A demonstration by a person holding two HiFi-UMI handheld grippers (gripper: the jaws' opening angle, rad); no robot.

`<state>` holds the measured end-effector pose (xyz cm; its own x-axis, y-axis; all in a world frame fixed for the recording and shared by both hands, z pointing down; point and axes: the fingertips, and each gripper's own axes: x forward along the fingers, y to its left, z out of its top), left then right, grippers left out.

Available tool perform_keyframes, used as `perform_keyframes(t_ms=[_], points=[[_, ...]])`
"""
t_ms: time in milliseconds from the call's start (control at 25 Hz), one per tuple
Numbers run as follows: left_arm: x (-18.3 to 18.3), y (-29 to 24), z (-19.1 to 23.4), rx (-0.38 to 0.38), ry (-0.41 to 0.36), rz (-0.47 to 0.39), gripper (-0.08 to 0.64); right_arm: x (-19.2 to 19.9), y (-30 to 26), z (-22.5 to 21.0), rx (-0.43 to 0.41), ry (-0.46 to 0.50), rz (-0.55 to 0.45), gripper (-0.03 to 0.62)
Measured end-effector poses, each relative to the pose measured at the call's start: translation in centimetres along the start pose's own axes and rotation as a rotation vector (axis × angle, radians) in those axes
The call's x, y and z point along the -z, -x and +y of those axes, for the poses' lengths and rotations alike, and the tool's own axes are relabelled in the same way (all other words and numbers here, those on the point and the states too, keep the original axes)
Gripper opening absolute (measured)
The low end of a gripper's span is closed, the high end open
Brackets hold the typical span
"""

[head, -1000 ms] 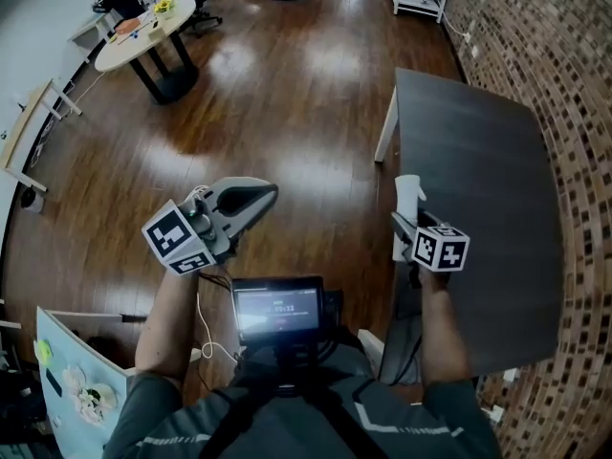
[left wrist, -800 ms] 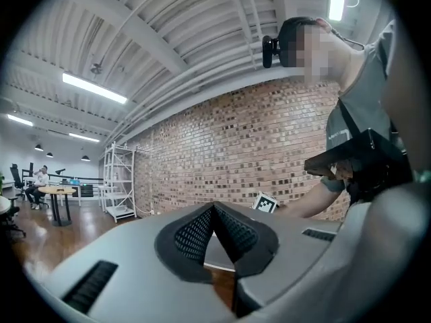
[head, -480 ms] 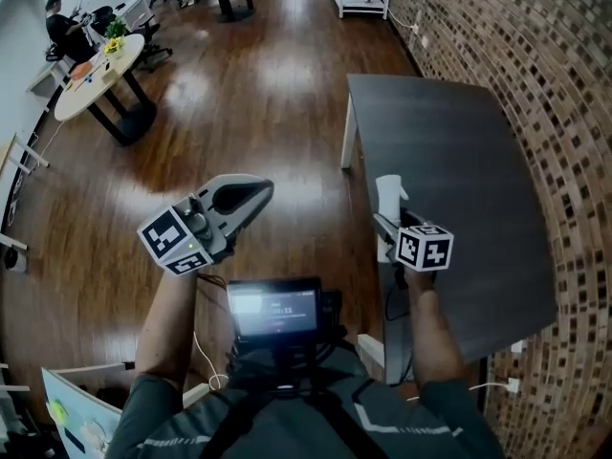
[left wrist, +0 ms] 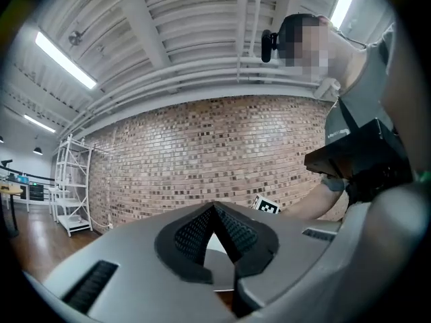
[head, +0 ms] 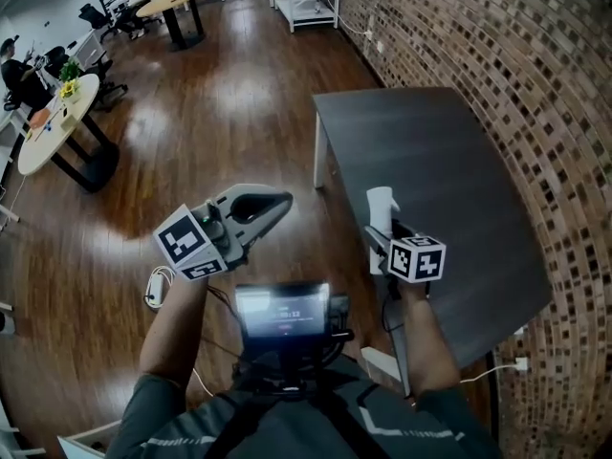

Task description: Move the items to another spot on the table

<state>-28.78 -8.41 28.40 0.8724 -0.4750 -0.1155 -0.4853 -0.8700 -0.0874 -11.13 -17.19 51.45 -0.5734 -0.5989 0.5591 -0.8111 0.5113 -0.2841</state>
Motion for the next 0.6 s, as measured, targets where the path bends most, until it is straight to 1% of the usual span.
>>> perform_keyframes(t_ms=[240,360,600], points=[[-0.4,0.5,5.9,0.095,0.002,-0.031,-0.007,-3.3,-3.0,1.5,0.064,-0.043,-0.026,0.282],[-0.6,1.2,8.7,0.131,0.007,-0.048,-0.007,-4.6,-4.9,2.5,0.089,-0.067,-0.039,0.281],[-0.7,3.8,13.7,0.182,0.026,-0.071,-0.008,-8.0,-8.8,5.4,0.129,-0.061,-0.039,0.281]])
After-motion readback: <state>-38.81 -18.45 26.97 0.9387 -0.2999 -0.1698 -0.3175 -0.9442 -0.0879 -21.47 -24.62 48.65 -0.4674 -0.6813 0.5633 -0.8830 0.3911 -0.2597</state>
